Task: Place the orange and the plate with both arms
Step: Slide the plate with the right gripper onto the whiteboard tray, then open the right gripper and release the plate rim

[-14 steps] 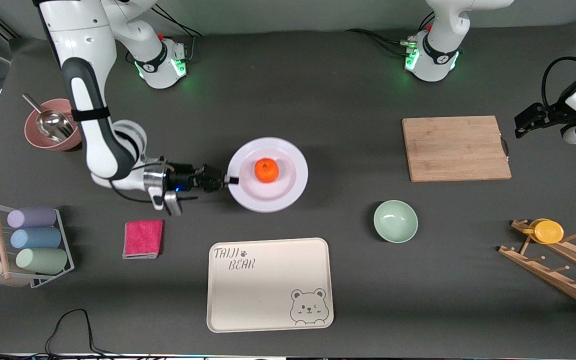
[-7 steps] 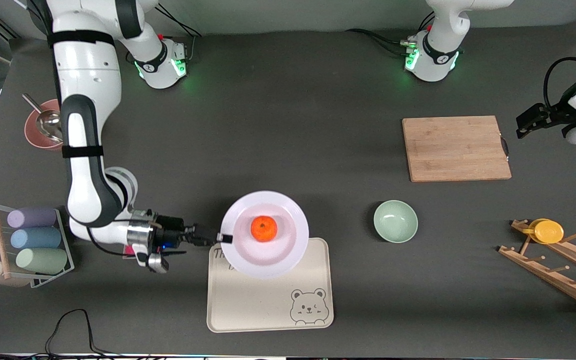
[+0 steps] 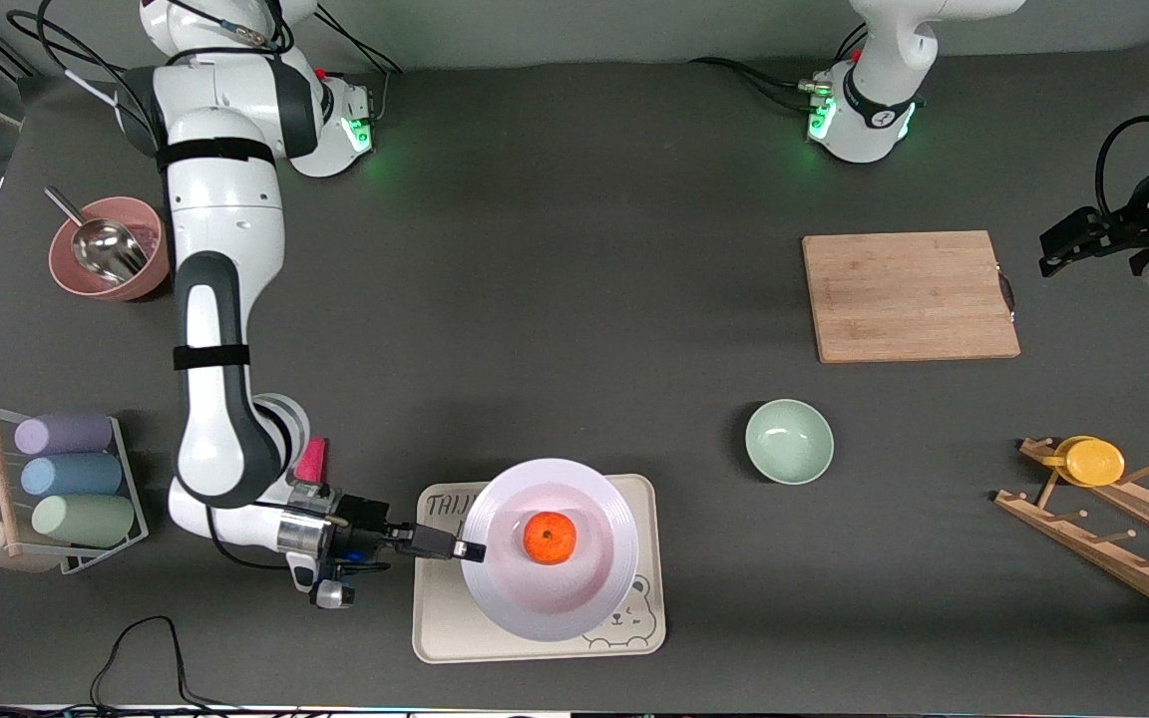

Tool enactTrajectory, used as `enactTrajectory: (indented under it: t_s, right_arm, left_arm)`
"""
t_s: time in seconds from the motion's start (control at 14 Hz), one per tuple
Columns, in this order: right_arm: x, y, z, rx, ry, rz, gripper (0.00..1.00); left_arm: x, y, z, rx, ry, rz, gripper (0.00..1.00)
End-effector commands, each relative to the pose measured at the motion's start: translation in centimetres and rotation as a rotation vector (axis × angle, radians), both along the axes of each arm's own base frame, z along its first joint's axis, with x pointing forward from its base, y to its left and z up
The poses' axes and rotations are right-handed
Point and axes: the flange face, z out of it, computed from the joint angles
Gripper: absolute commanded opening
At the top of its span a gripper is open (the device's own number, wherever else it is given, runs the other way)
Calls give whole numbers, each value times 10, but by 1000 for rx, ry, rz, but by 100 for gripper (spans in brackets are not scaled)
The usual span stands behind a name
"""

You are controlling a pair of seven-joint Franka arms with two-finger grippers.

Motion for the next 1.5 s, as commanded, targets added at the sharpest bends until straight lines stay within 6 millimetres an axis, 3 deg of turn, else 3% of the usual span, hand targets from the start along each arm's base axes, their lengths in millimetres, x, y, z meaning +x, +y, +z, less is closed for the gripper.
enactTrajectory:
  t_s: [0.0,0.21,0.5,0.64,1.07,1.43]
  right_arm:
    - [4,6,-31,19,3,-16,0]
    - [-5,-2,-78,37,-22,-36,0]
    - [-18,-11,-117,7,-29,-27,0]
    - [-23,-12,-129,-3,-28,-24,0]
    - [-27,-8,-135,-5,-45,-11,0]
    - [-27,-8,-134,-7,-39,-9,46]
  left_arm:
    - [1,-1,-1,-13,-7,-17,100]
    - [1,-1,-3,-13,-4,-17,100]
    - [2,-1,-5,-13,0,-17,100]
    - [2,-2,-5,-13,0,-19,100]
    - [3,-2,-6,-13,2,-19,100]
    - [3,-1,-5,-13,0,-17,100]
